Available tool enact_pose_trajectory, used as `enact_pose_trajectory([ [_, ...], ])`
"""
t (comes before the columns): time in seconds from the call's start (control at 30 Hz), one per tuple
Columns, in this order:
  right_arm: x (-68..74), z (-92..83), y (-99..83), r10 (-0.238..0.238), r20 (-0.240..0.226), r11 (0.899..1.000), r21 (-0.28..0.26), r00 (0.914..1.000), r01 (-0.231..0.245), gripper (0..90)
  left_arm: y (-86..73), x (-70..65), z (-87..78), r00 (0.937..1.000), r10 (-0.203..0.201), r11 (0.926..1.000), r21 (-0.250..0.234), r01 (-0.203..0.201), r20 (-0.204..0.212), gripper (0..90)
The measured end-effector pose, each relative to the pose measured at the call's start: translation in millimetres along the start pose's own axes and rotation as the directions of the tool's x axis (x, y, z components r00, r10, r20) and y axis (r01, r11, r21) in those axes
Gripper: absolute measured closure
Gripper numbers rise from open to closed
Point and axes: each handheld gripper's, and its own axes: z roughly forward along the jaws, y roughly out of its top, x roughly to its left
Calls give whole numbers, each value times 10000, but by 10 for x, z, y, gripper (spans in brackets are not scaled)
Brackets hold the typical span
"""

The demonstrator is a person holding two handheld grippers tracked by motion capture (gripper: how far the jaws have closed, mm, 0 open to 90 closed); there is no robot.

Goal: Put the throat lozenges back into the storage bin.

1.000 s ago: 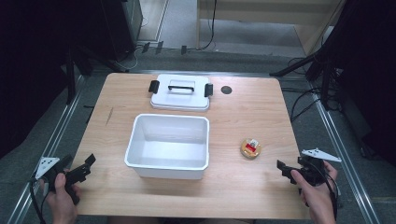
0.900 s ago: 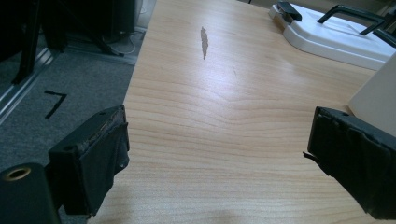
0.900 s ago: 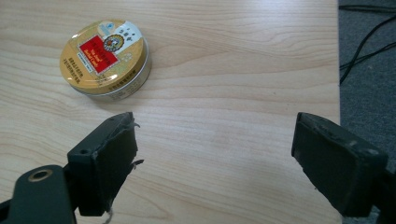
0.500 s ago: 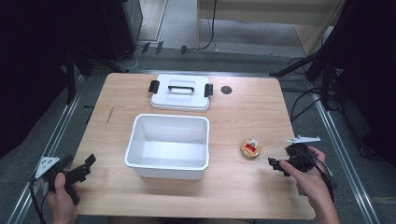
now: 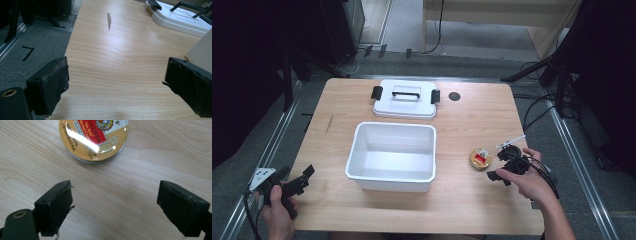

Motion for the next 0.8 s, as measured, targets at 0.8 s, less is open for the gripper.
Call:
enact_pose_trajectory([
  [0.8,158,176,443,786,-100,9814,1763,9969,-756,0,3,1,11,10000,-14,10000,70,14,-22,62],
])
